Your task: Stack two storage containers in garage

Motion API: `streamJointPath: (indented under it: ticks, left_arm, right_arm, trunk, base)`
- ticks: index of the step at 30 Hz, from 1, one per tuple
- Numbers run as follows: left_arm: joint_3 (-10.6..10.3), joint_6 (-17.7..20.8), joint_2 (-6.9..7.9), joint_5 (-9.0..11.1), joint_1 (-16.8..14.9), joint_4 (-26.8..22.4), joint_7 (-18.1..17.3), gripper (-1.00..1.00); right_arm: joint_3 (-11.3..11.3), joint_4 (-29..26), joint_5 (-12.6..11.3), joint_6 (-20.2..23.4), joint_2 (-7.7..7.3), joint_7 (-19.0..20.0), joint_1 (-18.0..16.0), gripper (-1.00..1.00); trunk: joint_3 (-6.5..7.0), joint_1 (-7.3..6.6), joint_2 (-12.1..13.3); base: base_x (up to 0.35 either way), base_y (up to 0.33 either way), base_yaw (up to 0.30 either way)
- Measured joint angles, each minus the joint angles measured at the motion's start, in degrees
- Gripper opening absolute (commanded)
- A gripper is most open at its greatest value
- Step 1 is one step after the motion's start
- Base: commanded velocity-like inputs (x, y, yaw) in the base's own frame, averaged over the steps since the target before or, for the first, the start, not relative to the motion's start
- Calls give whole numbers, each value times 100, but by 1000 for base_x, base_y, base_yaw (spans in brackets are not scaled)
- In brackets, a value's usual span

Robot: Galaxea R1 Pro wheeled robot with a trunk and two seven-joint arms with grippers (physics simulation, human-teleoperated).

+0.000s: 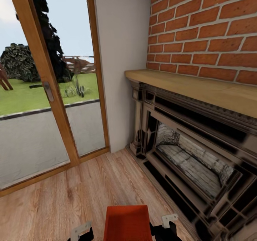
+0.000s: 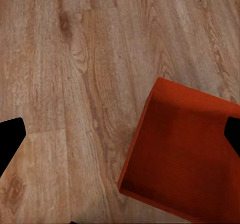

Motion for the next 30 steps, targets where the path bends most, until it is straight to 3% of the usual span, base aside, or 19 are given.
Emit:
streamJointPath:
  ticks: [5, 11, 25, 30]
  left_arm:
    - [-244, 23, 10, -2, 0, 0, -80, 100]
    - [-305, 41, 35, 6, -1, 19, -724, 100]
    - [-317, 32, 80, -19, -1, 27, -803, 100]
    - [-321, 30, 82, -148, -1, 27, -787, 100]
  right_arm:
    - [-8, 1, -50, 2, 0, -4, 0, 100]
    - [-17, 0, -59, 1, -9, 3, 0, 100]
    - [-9, 0, -51, 7, -9, 4, 0, 100]
    - [-9, 0, -50, 7, -9, 2, 0, 100]
  trunk:
    - [-47, 0, 0]
    - [-103, 0, 0]
    - [-234, 0, -1]
    - [-281, 0, -1]
  base:
    - [0, 0, -12]
    - [0, 0, -60]
    - [0, 0, -68]
    - [0, 0, -65]
